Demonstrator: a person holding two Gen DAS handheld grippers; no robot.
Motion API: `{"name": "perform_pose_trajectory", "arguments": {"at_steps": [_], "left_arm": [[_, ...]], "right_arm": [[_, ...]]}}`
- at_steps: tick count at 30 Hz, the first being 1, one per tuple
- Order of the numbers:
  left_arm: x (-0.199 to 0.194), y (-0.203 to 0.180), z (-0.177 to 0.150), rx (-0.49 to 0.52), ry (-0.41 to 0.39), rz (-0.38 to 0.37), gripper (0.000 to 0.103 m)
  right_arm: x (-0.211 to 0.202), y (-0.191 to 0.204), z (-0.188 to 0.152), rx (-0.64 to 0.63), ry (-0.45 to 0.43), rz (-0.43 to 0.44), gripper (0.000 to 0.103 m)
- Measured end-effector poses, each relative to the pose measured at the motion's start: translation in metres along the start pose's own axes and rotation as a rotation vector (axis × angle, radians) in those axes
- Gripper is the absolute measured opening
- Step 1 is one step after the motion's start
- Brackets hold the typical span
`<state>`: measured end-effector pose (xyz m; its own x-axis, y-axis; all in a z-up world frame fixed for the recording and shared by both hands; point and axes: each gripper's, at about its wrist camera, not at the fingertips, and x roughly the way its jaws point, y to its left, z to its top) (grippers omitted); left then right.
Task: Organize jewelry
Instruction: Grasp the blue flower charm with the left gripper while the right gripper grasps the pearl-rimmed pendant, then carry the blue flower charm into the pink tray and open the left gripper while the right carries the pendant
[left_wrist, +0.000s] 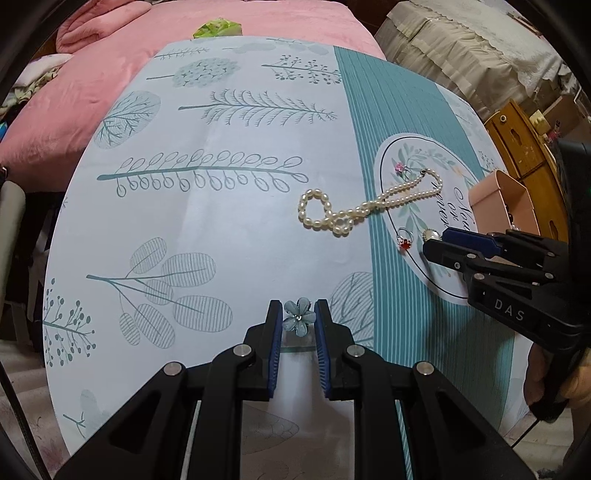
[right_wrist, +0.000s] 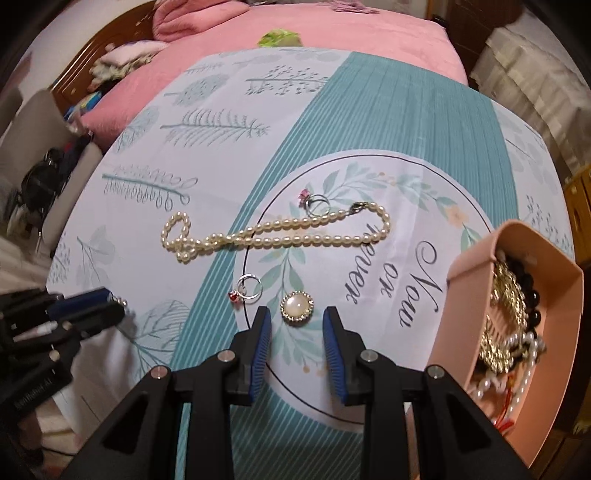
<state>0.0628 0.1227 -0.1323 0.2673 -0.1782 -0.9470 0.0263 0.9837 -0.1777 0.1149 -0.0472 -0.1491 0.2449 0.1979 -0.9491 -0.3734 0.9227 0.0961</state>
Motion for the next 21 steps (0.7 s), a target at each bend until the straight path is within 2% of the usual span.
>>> {"name": "perform_pose_trajectory", "arguments": {"at_steps": [7,12,15,21], "left_arm": [[0.001,0.001,0.002,-0.017,-0.003,-0.008,0.015],[0.002,0.000,0.001,-0.023,-0.007,-0.010,0.015],[0.002,0.000,0.001,-0.026,-0.005,-0.012,0.015],[0.001,-0.002,0.001,-0.023,-0.008,-0.010,0.015]], "right_arm": [[0.001,0.004,0.002,-0.130,-0.010,0.007,0.029],[0.000,0.012,-0.003,-0.215,-0.024,-0.042,0.024],[-0.001,0.014,-0.004,-0.227,-0.035,-0.046,0.019],[-0.001,0.013,-0.005,-0.210,-0.051,-0.050,0.018]]}}
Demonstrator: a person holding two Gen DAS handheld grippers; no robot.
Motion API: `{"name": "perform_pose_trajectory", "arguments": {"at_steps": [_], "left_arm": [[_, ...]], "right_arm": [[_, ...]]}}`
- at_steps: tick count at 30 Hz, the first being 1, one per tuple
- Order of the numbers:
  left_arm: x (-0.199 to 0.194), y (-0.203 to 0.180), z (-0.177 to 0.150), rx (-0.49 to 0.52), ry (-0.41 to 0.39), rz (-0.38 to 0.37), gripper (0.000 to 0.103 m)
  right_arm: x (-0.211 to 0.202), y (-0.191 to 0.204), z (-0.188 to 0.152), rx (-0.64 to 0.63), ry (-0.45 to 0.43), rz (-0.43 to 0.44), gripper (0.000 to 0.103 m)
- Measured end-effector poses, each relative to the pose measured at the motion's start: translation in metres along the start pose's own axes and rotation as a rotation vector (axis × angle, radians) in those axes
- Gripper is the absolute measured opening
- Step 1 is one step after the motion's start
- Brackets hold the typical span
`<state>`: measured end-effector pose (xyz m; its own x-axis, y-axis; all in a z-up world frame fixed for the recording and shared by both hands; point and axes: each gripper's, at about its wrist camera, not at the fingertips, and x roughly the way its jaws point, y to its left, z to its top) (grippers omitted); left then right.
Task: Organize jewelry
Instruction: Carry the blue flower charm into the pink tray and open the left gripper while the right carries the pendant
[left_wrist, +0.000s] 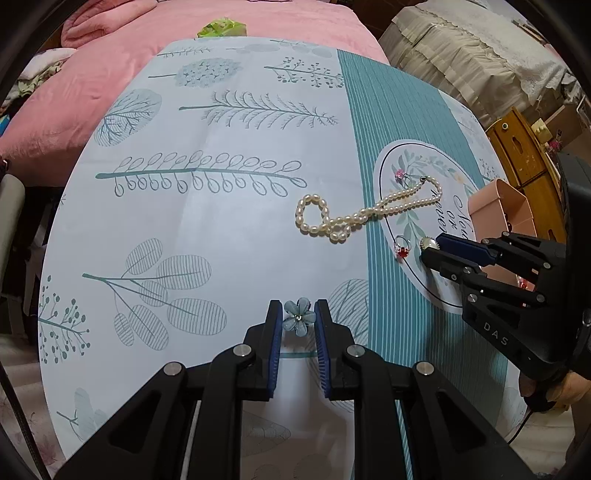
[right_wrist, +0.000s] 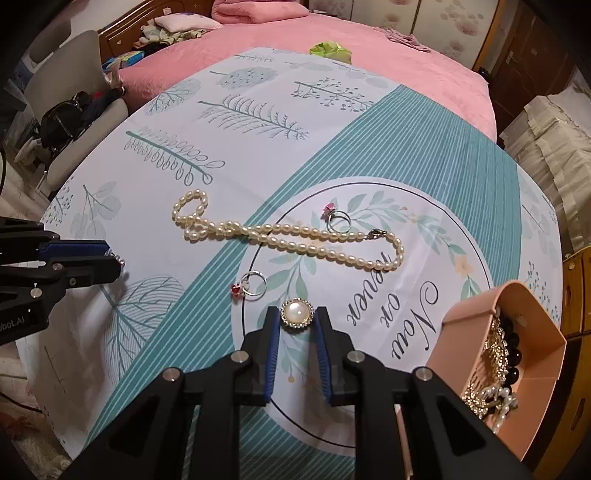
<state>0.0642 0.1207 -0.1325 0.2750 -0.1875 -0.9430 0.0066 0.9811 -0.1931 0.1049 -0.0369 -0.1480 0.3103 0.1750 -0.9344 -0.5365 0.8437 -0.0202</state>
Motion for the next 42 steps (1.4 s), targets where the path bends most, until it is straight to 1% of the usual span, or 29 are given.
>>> {"name": "perform_pose_trajectory", "arguments": {"at_steps": [6,12,15,18,24,28,33,36,42], "left_arm": [[-0.007,-0.006,0.005,0.017,-0.004,0.000,0.015],[-0.027,-0.030,0.015,0.067,-0.035,-0.017,0.015],[-0.037,-0.051,0.021,0.104,-0.054,-0.042,0.015],[-0.045,-0.081,0.025,0.149,-0.066,-0.078,0.015],[-0.047,-0.154,0.032,0.280,-0.077,-0.146,0.015],[-0.037,-0.197,0.038,0.340,-0.060,-0.188,0.015],[-0.020,-0.249,0.047,0.405,-0.018,-0.257,0.015],[-0.010,-0.272,0.052,0.434,0.017,-0.296,0.015],[0.013,-0.304,0.058,0.461,0.071,-0.315,0.015]], "right_arm": [[-0.013,-0.006,-0.003,0.062,-0.017,0.030,0.018],[-0.052,-0.012,-0.013,0.133,-0.073,0.058,0.018],[-0.077,-0.020,-0.028,0.181,-0.109,0.056,0.018],[-0.097,-0.033,-0.047,0.241,-0.135,0.045,0.018],[-0.128,-0.074,-0.098,0.387,-0.155,-0.012,0.018],[-0.132,-0.100,-0.130,0.476,-0.147,-0.050,0.018],[-0.127,-0.121,-0.151,0.542,-0.149,-0.061,0.018],[-0.123,-0.128,-0.157,0.555,-0.155,-0.055,0.018],[-0.115,-0.131,-0.157,0.544,-0.157,-0.045,0.019]]}}
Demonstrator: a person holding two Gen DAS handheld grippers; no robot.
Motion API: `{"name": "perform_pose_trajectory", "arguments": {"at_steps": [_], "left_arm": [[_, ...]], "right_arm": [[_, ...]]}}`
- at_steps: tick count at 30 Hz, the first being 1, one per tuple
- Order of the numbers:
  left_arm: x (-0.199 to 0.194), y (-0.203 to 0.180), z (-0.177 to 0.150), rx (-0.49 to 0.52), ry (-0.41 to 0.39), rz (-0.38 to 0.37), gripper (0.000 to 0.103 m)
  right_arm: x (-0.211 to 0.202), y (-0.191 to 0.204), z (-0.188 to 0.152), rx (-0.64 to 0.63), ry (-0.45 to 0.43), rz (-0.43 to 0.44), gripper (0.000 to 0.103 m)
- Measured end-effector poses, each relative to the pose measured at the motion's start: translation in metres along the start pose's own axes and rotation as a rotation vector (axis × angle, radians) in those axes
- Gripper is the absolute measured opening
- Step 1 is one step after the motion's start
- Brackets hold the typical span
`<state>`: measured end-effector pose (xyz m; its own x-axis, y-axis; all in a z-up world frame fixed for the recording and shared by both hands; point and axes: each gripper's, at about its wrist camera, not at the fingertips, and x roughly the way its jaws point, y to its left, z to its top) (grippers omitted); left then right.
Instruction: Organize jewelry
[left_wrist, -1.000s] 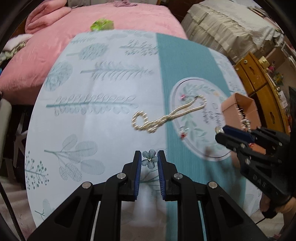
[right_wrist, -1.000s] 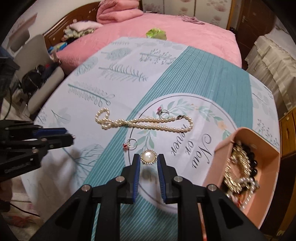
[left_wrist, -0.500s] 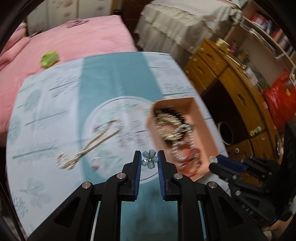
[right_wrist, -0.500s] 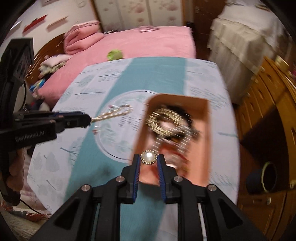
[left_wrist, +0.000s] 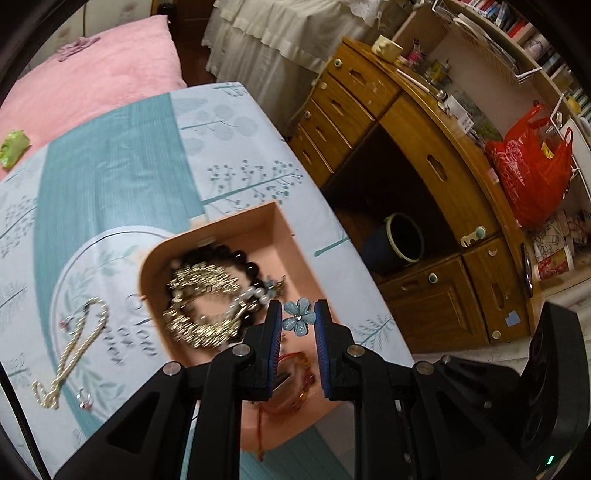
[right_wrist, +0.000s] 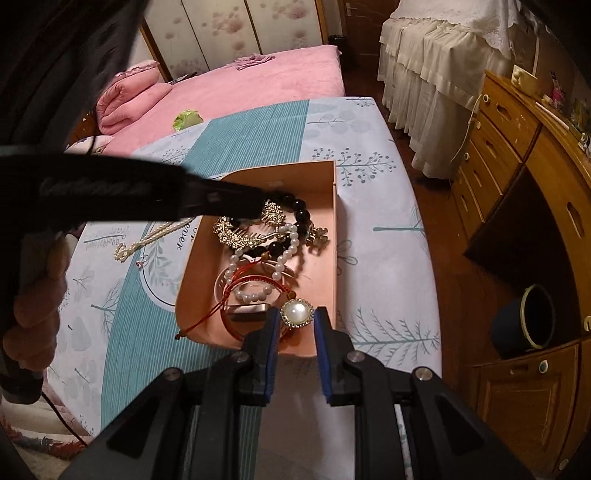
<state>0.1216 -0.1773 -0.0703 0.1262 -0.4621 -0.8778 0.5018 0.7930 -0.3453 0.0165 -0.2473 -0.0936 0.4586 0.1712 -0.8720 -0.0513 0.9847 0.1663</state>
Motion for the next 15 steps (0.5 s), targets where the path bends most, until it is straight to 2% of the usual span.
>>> {"name": "perform_pose_trajectory", "arguments": {"at_steps": [2,3,6,15], "left_arm": [[0.008,-0.003,0.004,0.004,0.012,0.002,0.017],[0.010,-0.004,0.005,0.006,0.017,-0.001,0.022],[0.011,-0.007,0.005,0.005,0.018,-0.005,0.051],[-0.010,0.004,-0.008,-0.019,-0.004,0.020,0.054]], "right_arm": [[0.003,0.000,0.000,-0.007,0.004,0.000,0.019],[0.004,0.000,0.001,-0.010,0.007,-0.002,0.019],[0.007,-0.003,0.000,-0.004,0.020,-0.012,0.019],[0.004,-0.011,0.000,0.031,0.028,0.010,0.019]]}}
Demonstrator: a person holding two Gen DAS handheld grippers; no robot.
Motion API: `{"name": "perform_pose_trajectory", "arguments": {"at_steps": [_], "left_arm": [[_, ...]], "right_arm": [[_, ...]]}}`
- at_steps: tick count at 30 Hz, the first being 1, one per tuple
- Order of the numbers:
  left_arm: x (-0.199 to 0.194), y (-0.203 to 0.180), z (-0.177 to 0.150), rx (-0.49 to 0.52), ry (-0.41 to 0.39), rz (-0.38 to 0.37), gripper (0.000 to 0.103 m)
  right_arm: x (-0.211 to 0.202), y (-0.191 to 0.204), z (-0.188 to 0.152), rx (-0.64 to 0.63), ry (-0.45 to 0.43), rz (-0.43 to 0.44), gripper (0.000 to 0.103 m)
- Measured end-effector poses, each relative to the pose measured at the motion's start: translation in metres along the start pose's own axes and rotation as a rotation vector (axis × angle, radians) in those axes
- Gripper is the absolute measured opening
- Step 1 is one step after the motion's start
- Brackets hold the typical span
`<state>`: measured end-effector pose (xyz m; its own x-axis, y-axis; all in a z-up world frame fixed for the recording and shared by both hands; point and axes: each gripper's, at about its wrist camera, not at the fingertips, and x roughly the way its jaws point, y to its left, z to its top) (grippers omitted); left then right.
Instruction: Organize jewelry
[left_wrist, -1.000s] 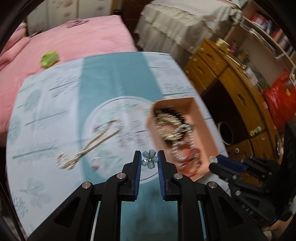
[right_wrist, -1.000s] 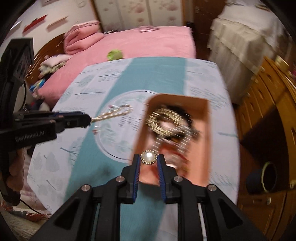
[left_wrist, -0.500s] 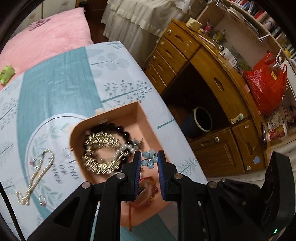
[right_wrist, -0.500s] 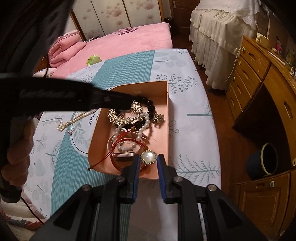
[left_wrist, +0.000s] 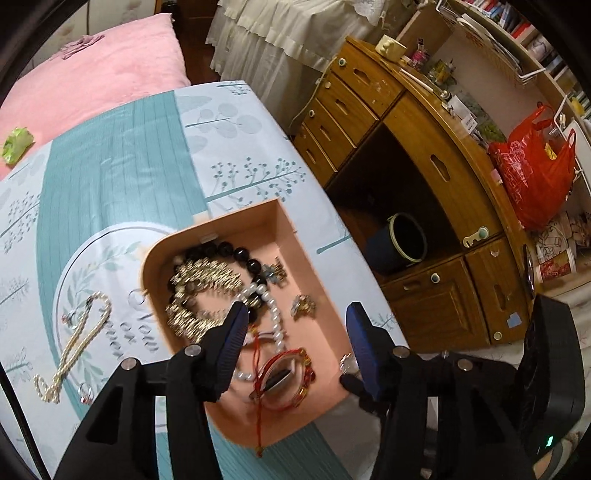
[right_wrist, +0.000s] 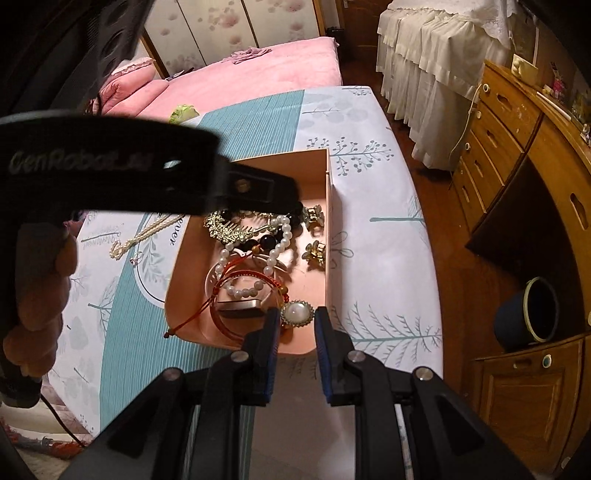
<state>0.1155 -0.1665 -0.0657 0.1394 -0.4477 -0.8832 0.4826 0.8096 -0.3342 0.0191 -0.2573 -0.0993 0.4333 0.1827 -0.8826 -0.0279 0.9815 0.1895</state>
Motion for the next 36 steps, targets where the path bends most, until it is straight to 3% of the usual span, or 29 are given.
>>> {"name": "perform_pose_trajectory", "arguments": {"at_steps": [9,12,23,36], "left_arm": [[-0.028,0.024,-0.028,-0.033,-0.015,0.040,0.055],[-0.038,0.034,-0.036,-0.052,-0.027,0.049,0.061],[-0.072,0.073,-0.070,-0.135,-0.064,0.095,0.063],[-0.104,0.142,-0.135,-0.277,-0.038,0.208,0.065]], "right_arm": [[0.003,-0.004,0.006,0.043,0.022,0.021,0.019],[0.004,-0.002,0.008,0.052,0.020,0.030,0.019],[0.003,0.009,0.007,0.049,0.038,-0.002,0.019],[-0.007,0.075,0.022,-0.046,0.019,0.074,0.019]]}}
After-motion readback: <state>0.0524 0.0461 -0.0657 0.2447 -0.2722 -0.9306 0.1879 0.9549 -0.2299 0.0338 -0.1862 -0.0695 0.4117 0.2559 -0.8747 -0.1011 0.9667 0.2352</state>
